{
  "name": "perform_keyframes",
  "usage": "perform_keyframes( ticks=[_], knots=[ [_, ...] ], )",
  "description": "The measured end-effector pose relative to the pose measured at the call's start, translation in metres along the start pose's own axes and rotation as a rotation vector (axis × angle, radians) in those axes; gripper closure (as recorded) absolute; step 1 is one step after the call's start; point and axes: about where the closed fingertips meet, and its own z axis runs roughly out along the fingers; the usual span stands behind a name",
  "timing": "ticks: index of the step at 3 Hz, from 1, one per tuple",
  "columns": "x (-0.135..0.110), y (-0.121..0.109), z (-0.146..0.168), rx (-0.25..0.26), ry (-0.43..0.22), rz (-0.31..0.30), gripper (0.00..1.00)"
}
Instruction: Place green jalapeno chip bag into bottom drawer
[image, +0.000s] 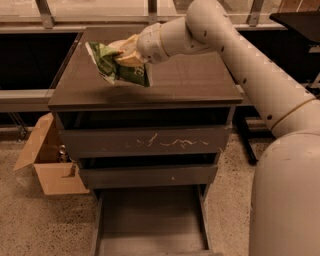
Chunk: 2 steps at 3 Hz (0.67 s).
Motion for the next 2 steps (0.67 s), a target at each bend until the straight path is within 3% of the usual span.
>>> perform_keyframes(
  ticks=[1, 2],
  knots=[
    [-0.001, 0.0, 0.002, -0.003, 0.0, -0.001, 1.0],
    [-0.01, 0.023, -0.008, -0.064, 0.014, -0.006, 1.0]
  ],
)
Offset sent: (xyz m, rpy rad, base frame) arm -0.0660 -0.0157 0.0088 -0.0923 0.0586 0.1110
